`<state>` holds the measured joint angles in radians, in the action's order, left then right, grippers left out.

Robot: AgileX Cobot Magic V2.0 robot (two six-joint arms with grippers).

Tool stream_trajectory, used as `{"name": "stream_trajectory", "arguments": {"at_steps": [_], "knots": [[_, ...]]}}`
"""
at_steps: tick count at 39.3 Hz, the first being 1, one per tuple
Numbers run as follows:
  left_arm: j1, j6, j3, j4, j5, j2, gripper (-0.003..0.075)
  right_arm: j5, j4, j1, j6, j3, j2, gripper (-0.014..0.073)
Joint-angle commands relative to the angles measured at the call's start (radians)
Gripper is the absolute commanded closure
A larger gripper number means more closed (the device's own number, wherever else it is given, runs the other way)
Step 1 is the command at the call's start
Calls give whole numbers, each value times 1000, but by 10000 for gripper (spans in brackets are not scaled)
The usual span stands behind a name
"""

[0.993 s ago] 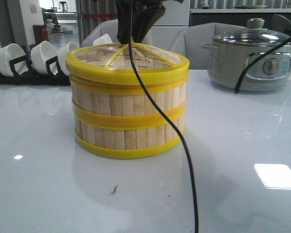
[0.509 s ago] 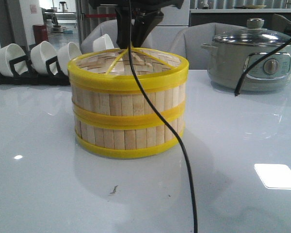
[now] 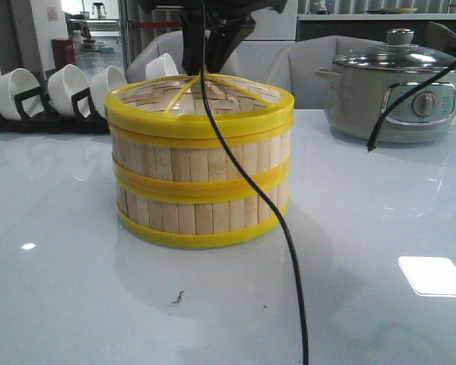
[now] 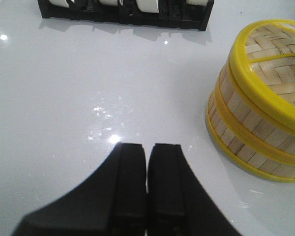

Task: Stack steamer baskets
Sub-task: 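Lower the lid onto the top basket and open the right gripper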

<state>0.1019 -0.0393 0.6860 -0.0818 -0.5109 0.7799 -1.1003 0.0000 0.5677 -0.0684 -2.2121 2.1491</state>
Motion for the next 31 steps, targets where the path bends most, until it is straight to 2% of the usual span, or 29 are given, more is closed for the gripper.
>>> {"name": "stream_trajectory", "arguments": {"at_steps": [1, 5, 11, 16, 31], "knots": [[6, -5, 26, -5, 75, -2, 635, 40, 0, 0, 7, -37, -63, 368], [6, -5, 26, -5, 75, -2, 635, 39, 0, 0, 7, -37, -63, 354], [6, -5, 26, -5, 75, -2, 635, 38, 0, 0, 7, -37, -63, 228], [6, -5, 26, -5, 75, -2, 635, 36, 0, 0, 7, -37, -63, 163], [6, -5, 26, -5, 75, -2, 635, 71, -18, -1, 7, -37, -89, 162]]}}
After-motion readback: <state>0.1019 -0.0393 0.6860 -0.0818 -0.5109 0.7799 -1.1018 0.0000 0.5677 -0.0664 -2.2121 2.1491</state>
